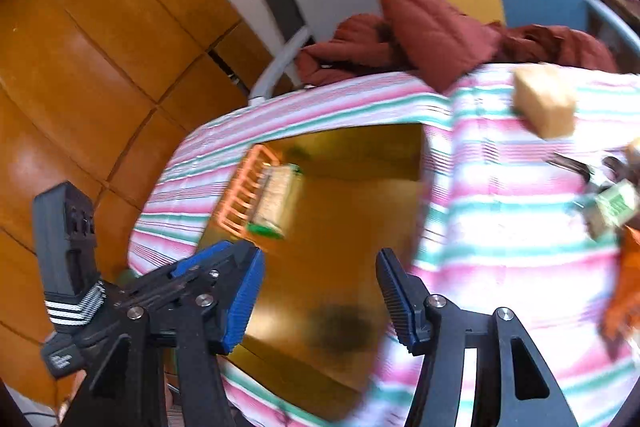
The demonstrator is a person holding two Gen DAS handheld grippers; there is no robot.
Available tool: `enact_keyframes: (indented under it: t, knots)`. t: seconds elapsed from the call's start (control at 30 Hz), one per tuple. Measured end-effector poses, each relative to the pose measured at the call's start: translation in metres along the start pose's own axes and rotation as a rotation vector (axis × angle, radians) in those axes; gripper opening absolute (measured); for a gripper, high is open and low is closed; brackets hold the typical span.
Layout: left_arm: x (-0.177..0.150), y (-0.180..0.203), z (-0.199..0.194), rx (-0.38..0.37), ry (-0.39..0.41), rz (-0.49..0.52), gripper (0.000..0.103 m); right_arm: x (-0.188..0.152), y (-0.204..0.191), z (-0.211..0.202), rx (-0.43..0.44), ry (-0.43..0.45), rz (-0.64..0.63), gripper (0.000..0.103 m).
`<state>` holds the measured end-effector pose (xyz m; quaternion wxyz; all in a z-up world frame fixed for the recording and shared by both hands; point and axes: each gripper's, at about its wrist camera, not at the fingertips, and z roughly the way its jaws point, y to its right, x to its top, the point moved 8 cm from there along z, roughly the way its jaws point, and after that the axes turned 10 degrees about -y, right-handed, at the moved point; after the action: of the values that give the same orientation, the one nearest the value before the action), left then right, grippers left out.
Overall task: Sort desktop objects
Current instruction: 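Open both tools to drop the rack and crackers into the tray, then grasp the orange snack bag with the left tool while the right tool grasps the yellow sponge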
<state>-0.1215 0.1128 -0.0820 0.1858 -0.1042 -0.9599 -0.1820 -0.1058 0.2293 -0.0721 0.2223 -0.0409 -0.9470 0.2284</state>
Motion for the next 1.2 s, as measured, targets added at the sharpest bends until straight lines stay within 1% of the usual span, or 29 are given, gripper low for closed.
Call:
enact_keyframes:
  t: [0.13, 0.23, 0.27, 0.37, 0.47, 0.5, 0.53, 0.6, 0.63, 0.73, 0.83, 0.9, 0.93, 1.03, 1.07, 1.1, 1.17, 1.2]
  knots:
    - [-0.015, 0.039, 0.011, -0.027, -0.029, 0.061, 0.042, -0.020, 0.032, -0.022, -0.052, 0.017, 0.018, 0.061]
    - [-0.028, 0.065, 0.019, -0.036, -0.049, 0.103, 0.044, -0.035, 0.064, -0.044, -0.097, 0.037, 0.055, 0.072]
    - [-0.032, 0.075, 0.022, -0.044, -0.059, 0.121, 0.044, -0.040, 0.079, -0.055, -0.126, 0.047, 0.079, 0.077]
    - [-0.041, 0.099, 0.030, -0.075, -0.089, 0.153, 0.044, -0.048, 0.113, -0.082, -0.190, 0.092, 0.129, 0.079]
    - [-0.046, 0.120, 0.042, -0.120, -0.135, 0.164, 0.045, -0.055, 0.158, -0.119, -0.311, 0.147, 0.217, 0.086]
    - [-0.047, 0.127, 0.046, -0.124, -0.148, 0.170, 0.045, -0.057, 0.168, -0.127, -0.347, 0.155, 0.239, 0.087]
    - [-0.049, 0.133, 0.049, -0.125, -0.161, 0.178, 0.045, -0.060, 0.183, -0.137, -0.407, 0.156, 0.271, 0.089]
    - [-0.051, 0.146, 0.056, -0.129, -0.185, 0.191, 0.045, -0.066, 0.213, -0.154, -0.526, 0.139, 0.332, 0.093]
    - [-0.052, 0.151, 0.058, -0.135, -0.193, 0.200, 0.045, -0.070, 0.228, -0.163, -0.569, 0.128, 0.355, 0.093]
    - [-0.052, 0.169, 0.064, -0.133, -0.208, 0.235, 0.046, -0.081, 0.265, -0.175, -0.637, 0.057, 0.421, 0.096]
    - [-0.054, 0.188, 0.068, -0.136, -0.216, 0.274, 0.047, -0.089, 0.294, -0.182, -0.640, -0.005, 0.466, 0.097]
    - [-0.055, 0.202, 0.072, -0.144, -0.226, 0.298, 0.048, -0.093, 0.308, -0.183, -0.649, -0.046, 0.471, 0.099]
    - [-0.054, 0.208, 0.074, -0.148, -0.230, 0.307, 0.048, -0.096, 0.314, -0.181, -0.655, -0.083, 0.468, 0.100]
    - [-0.055, 0.227, 0.080, -0.156, -0.239, 0.342, 0.050, -0.105, 0.327, -0.170, -0.623, -0.162, 0.464, 0.100]
    - [-0.055, 0.233, 0.083, -0.157, -0.244, 0.357, 0.050, -0.107, 0.330, -0.167, -0.619, -0.173, 0.466, 0.100]
    - [-0.056, 0.239, 0.087, -0.154, -0.252, 0.373, 0.051, -0.110, 0.334, -0.162, -0.584, -0.192, 0.486, 0.099]
    - [-0.058, 0.249, 0.094, -0.153, -0.271, 0.399, 0.051, -0.111, 0.335, -0.158, -0.518, -0.197, 0.499, 0.097]
    - [-0.058, 0.254, 0.097, -0.152, -0.271, 0.405, 0.051, -0.111, 0.336, -0.157, -0.509, -0.203, 0.503, 0.097]
